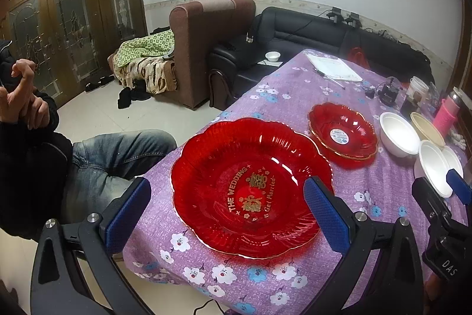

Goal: Organize plates and bowls
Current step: 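Move both tools toward the large red wedding plate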

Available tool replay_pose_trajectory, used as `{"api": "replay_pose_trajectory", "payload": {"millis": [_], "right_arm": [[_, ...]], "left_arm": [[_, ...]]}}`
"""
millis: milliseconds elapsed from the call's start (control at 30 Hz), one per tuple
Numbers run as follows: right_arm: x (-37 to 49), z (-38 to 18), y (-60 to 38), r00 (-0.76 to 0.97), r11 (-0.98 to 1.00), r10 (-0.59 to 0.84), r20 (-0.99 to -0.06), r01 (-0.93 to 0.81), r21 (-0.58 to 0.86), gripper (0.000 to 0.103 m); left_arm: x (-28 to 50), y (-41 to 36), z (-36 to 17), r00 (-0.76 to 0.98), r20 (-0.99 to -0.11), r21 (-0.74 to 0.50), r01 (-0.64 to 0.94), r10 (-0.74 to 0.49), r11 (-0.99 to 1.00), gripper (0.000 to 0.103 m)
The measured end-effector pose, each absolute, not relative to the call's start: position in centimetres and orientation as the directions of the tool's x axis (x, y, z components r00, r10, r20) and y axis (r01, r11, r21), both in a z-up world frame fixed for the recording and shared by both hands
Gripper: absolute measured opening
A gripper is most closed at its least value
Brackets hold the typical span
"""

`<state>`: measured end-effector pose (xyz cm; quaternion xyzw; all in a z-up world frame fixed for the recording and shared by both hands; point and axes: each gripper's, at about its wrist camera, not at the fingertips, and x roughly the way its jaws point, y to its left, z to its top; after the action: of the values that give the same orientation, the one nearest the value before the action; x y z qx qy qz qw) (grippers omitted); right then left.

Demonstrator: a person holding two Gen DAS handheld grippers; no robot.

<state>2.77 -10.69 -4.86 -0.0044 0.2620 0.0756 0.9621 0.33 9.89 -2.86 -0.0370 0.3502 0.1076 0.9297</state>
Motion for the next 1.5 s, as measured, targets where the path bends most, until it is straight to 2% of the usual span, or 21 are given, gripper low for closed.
{"api": "replay_pose_trajectory", "payload": {"millis": [333, 1500], "right_arm": [[4.5, -4.9, -10.0, 0.831, 0.984, 0.178, -0.527, -0.152, 0.092, 0.102], [8.7, -7.3, -5.4, 0.76, 0.978, 0.208, -0.615, -0.178, 0.111, 0.102]], "left_arm": [[0.9, 11.4, -3.7, 0.714, -0.678, -0.013, -0.246, 0.172, 0.969, 0.103], [3.2, 15.5, -6.4, 0.666, -0.725, -0.031, -0.287, 0.177, 0.957, 0.103]]}}
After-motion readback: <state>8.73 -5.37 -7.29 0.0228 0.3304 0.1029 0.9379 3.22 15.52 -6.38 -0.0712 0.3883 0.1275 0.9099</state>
